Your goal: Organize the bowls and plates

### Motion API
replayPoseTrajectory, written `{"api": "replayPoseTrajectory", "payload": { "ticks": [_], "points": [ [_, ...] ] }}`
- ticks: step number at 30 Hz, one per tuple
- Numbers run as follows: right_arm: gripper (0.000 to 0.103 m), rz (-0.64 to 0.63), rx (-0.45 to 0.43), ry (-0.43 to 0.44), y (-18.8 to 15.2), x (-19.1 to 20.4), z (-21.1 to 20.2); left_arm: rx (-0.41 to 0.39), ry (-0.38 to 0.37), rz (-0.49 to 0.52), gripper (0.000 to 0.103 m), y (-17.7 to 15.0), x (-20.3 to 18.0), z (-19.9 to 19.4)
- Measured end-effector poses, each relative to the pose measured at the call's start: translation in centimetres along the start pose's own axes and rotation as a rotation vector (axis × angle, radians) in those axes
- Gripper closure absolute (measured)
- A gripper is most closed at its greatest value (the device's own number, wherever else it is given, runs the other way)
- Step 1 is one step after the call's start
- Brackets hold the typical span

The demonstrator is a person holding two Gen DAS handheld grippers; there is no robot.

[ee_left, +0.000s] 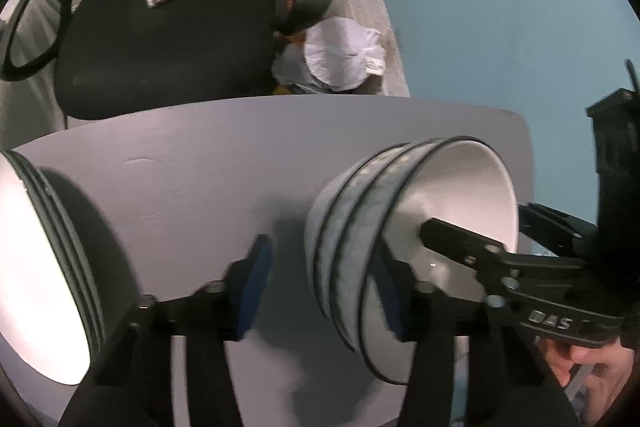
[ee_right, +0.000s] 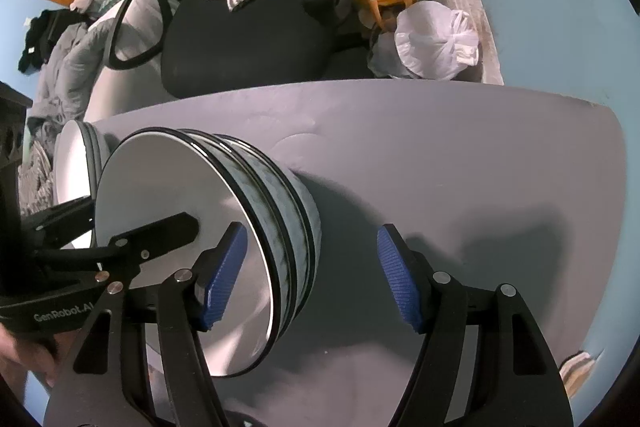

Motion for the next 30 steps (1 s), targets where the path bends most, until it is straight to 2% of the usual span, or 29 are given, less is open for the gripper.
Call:
{"api": "replayPoseTrajectory", "payload": {
  "ticks": [1,2,4,7,12,17,21,30],
  "points": [
    [0.044,-0.003,0.005,0.001,0.0,0.1,0.1,0.007,-0.012,0.005,0.069,0.0,-0.2,0.0],
    [0.046,-0.004,0.011,0.006,-0.1,0.1,0.2,0.013,-0.017,0.011,0.071,0.0,-0.4,0.0],
    [0.058,-0.011,0.018,0.023,-0.1,0.3,0.2,0.010,0.000,0.027,0.072,-0.1,-0.6,-0.1],
    [0.069,-0.037,0.024,0.036,0.0,0.8,0.1,0.005,0.013,0.038,0.076,-0.2,-0.7,-0.3],
    [0.070,-0.087,0.040,0.011,0.0,1.4,0.2,0.026,-0.003,0.036,0.079,-0.3,-0.3,-0.4],
    [0.082,-0.079,0.046,0.006,0.2,1.0,-0.1,0.016,0.011,0.054,0.079,-0.6,-0.2,-0.7],
    [0.083,-0.078,0.045,0.014,-0.2,1.4,0.0,0.027,0.037,0.055,0.079,-1.4,0.3,-1.1],
    [0.083,-0.080,0.087,0.044,-2.5,3.5,0.9,0.061,0.032,0.027,0.079,-4.1,2.4,-1.8]
  ]
}}
Point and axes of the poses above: each gripper's, at about its wrist camera, not at the fingertips, and z roughly the way its jaws point, x to its left, y to its top, the point moved 3 cm from there along z, roughly the way its jaws point
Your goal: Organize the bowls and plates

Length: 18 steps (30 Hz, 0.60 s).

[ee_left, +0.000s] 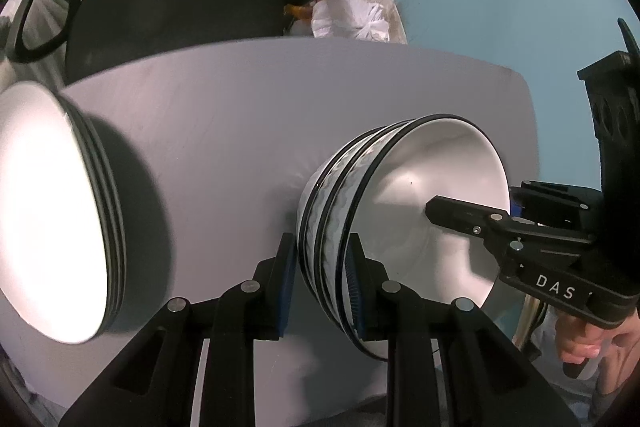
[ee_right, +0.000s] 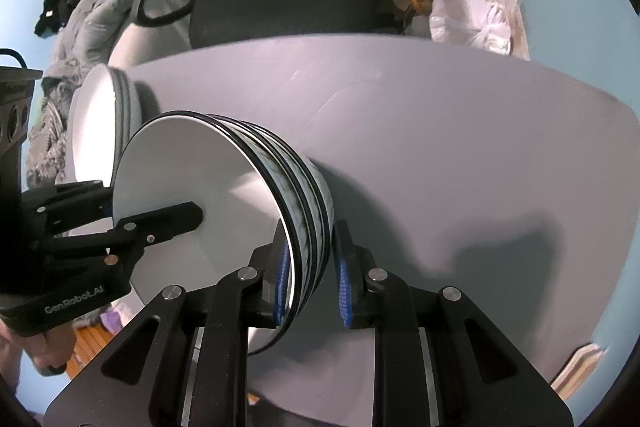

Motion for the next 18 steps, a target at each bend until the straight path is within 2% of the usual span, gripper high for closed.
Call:
{"api": "replayPoseTrajectory", "payload": {
  "ticks": [11,18],
  "points": [
    [0.083,0.024,0.025,0.019,-0.2,0.1,0.7,0.010,-0.035,-0.022,0.078,0.0,0.6,0.4],
    [0.081,0.023,0.047,0.037,-0.1,0.1,1.0,0.014,-0.086,-0.066,0.076,-0.3,1.3,0.4]
  ]
}}
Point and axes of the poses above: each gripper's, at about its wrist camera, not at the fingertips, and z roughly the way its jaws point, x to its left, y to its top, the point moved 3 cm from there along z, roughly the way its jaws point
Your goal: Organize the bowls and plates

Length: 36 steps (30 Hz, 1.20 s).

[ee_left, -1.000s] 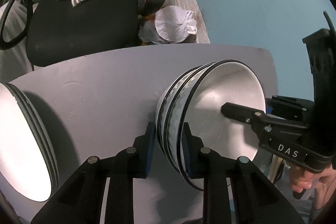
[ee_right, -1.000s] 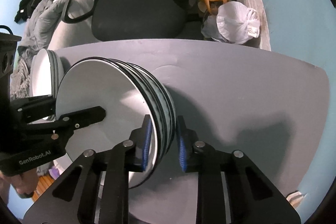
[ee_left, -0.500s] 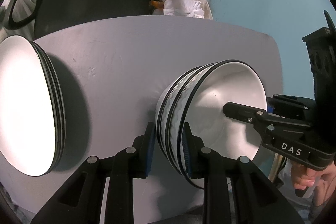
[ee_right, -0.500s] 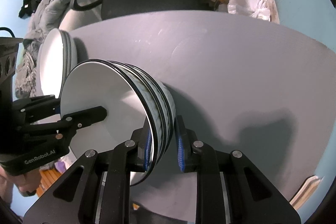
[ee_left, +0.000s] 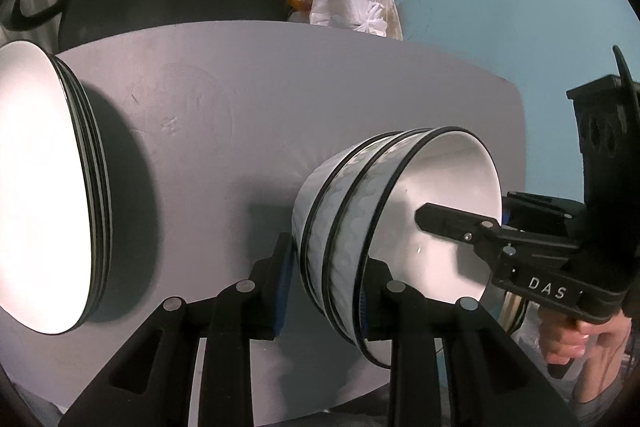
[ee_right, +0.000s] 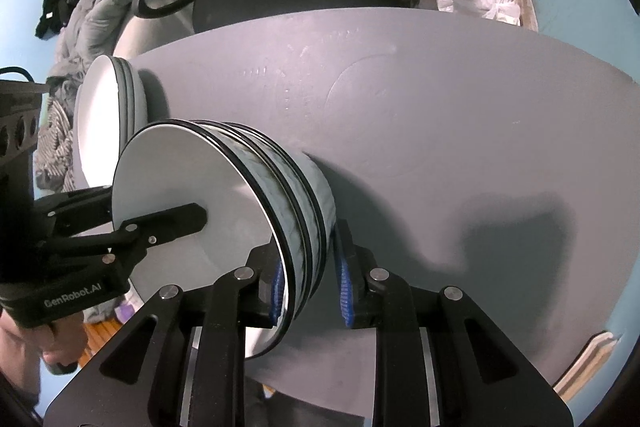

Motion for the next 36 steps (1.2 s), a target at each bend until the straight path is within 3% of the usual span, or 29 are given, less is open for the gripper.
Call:
{"api": "replayPoseTrajectory", "payload": {
  "ticks": [7,17,36],
  "points": [
    [0.081,-0.028,-0.010,-0.029,-0.4,0.5,-0.1,-0.030,0.001,-0.012,0.075,-1.0,-0.1,-0.3],
    [0.084,0.007,-0.034,-0.042,-0.9,0.8,-0.4,-0.053,0.075,0.012,0.080,-2.2,-0.8,-0.6],
    [0.085,-0.028,-0.013,-0.027,-2.9,4.8,1.0,-0.084,0.081,-0.042,0.080,-6.4,3.6,-2.9]
  ]
}}
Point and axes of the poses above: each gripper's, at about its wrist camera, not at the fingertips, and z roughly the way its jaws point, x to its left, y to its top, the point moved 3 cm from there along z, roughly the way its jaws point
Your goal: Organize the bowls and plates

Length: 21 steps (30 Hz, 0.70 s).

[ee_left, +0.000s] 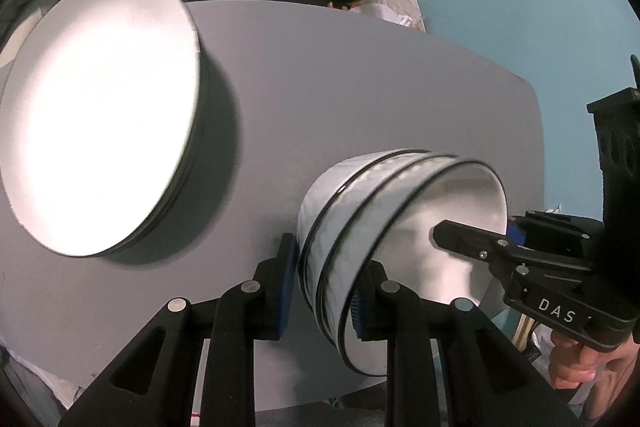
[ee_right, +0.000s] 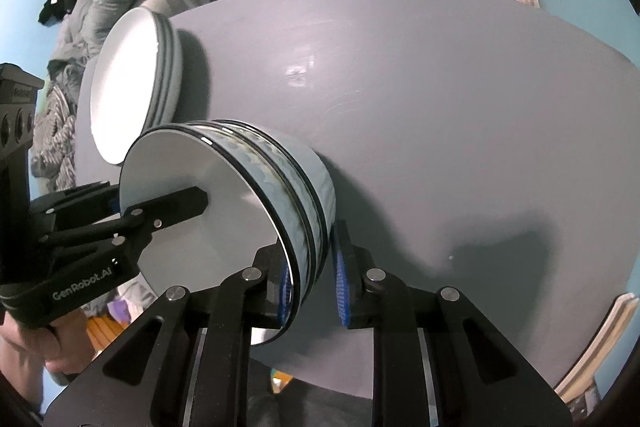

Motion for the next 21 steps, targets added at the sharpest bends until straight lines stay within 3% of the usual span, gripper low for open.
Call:
{"api": "replayPoseTrajectory", "payload": {
  "ticks": [11,21],
  "points": [
    [0.086,0.009,-0.011,-0.003,0.5,1.3,0.6,0.006,-0.023,-0.007,0.080,0.0,0.5,0.6],
    [0.084,0.080,0.002,0.014,0.3,0.3,0.9,0.076,-0.063,-0.003,0.075,0.9,0.6,2.2]
  ]
}}
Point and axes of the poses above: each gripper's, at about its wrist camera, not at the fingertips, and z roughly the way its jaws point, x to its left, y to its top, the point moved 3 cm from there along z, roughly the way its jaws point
